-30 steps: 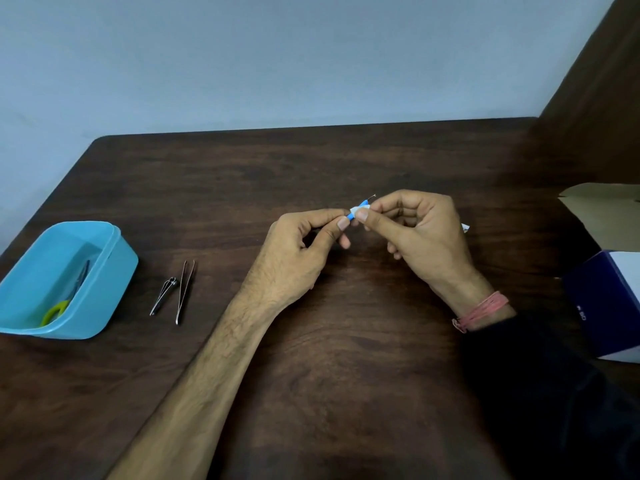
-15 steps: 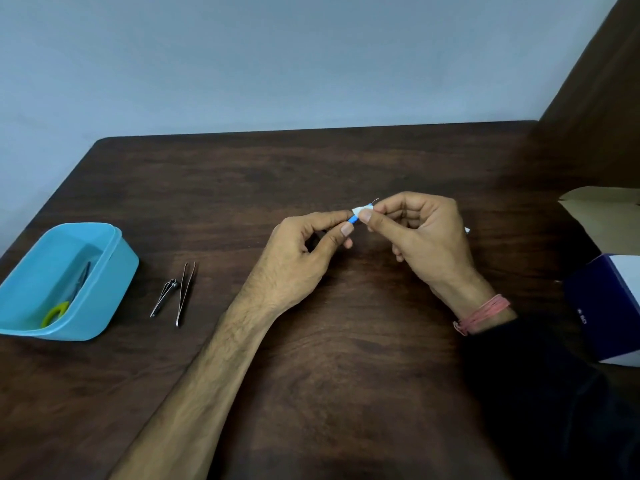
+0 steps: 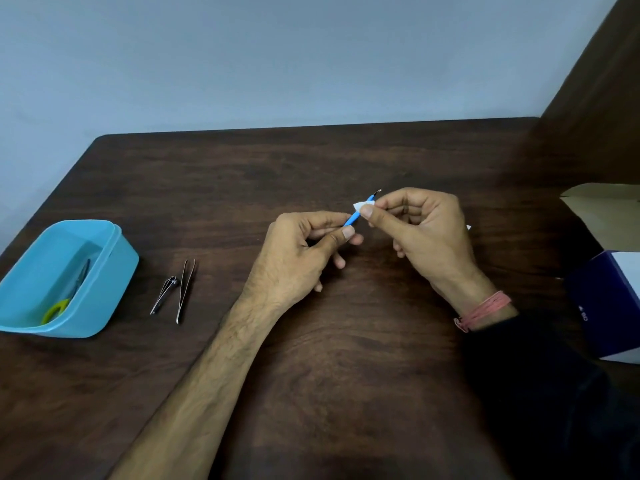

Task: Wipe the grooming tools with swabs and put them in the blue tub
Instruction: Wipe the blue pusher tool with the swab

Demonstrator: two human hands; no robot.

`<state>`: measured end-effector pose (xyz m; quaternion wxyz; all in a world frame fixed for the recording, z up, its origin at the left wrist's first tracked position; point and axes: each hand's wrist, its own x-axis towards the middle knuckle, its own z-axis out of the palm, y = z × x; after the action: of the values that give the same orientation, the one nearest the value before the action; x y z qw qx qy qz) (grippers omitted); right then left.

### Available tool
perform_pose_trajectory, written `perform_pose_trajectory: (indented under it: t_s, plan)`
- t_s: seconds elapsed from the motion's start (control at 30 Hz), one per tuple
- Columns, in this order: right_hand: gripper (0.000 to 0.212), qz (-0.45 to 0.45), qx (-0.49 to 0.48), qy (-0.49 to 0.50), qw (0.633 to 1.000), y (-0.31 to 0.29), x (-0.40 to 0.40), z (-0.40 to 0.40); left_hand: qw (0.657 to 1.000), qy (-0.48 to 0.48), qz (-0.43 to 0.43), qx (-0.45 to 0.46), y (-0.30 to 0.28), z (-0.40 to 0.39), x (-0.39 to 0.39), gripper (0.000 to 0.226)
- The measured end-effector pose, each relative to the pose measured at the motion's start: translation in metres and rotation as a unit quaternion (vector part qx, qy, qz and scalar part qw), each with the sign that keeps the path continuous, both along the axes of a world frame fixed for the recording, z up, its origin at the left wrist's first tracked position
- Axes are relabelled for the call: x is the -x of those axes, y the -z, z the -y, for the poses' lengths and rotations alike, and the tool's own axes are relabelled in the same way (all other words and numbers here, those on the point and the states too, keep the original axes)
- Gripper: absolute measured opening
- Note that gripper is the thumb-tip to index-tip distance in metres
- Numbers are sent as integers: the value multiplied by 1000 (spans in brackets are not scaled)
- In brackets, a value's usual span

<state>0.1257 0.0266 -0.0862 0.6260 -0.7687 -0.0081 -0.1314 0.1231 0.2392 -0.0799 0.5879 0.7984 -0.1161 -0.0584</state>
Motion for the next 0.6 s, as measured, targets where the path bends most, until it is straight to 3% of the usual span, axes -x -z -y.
perform_pose_trajectory:
  t_s: [0.6]
  plan:
    - [15,24,4,18,1000,3,-1,0,1000,8,13,-6,1,0,-1,23]
